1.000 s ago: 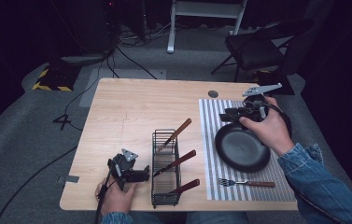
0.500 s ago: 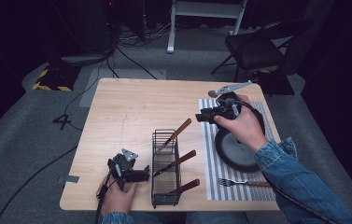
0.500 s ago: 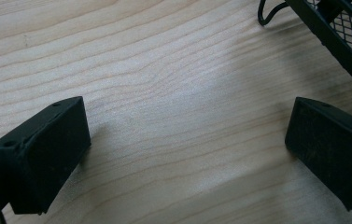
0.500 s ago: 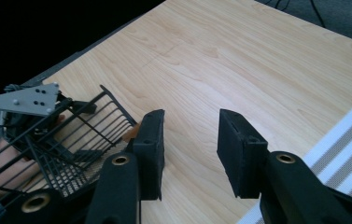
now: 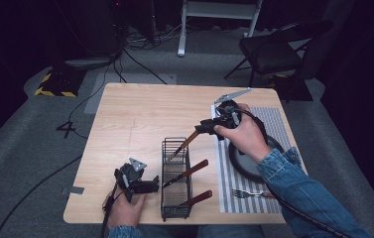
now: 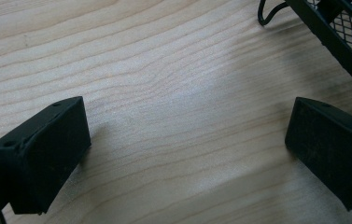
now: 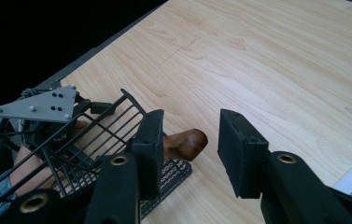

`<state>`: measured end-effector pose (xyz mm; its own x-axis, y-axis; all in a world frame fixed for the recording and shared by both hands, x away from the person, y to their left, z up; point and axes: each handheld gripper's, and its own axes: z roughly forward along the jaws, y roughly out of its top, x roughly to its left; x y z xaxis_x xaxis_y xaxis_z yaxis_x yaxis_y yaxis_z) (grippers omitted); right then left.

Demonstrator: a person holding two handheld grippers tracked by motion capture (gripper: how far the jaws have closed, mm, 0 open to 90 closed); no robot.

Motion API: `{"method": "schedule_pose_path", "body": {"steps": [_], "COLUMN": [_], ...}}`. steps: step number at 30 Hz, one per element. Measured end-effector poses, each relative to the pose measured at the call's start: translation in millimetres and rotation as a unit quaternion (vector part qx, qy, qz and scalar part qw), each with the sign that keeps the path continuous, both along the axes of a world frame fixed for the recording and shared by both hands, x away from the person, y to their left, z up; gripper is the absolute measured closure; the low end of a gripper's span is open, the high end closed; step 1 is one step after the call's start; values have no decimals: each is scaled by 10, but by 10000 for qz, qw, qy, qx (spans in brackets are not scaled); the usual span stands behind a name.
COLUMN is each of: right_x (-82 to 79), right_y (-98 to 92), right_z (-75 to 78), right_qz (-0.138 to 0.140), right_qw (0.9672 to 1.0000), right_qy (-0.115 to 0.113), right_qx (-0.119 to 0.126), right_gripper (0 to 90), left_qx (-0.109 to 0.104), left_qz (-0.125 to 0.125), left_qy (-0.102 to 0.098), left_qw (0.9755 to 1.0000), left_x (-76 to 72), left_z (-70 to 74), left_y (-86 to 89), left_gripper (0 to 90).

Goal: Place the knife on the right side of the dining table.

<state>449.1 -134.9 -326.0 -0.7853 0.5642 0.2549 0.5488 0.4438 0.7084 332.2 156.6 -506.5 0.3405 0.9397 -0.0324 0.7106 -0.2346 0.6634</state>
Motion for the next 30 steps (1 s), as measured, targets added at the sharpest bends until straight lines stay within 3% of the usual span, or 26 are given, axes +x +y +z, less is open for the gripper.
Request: {"method": "schedule_pose_path", "body": {"steps": [4,8,14,16,20,21,22,25,30], "right_x": [20,50,48,49,24,24,-21,-76,-120], "right_y": [21,42,58,54,50,50,69,88,54], "right_z": [-28,-79,-105,-94,-32,-32,22,119,300], "right_qz": [-11,-20,48,156,388,388,441,476,450], "right_qw": [10000,9997,9991,9988,9964,9964,9974,9982,9987], "right_qy": [48,233,411,439,667,667,509,317,154], "right_qx": [-9,55,76,154,341,341,247,179,194], "right_gripper": [627,640,707,774,815,815,816,817,817], "left_qx": [0,-5,0,-3,-2,-2,-7,-6,-7], "left_qz": [1,9,1,4,3,3,12,11,13], "left_qy": [-1,-1,0,0,0,0,1,0,-1], "left_qw": [10000,10000,10000,10000,10000,10000,10000,10000,10000], "left_x": [0,-1,0,0,0,0,-1,-1,-1], "left_z": [0,-1,0,0,0,0,0,-1,-1], "left_y": [0,-1,0,-1,-1,-1,-2,-2,-2], "left_gripper": [1,1,1,1,1,1,1,1,1]}}
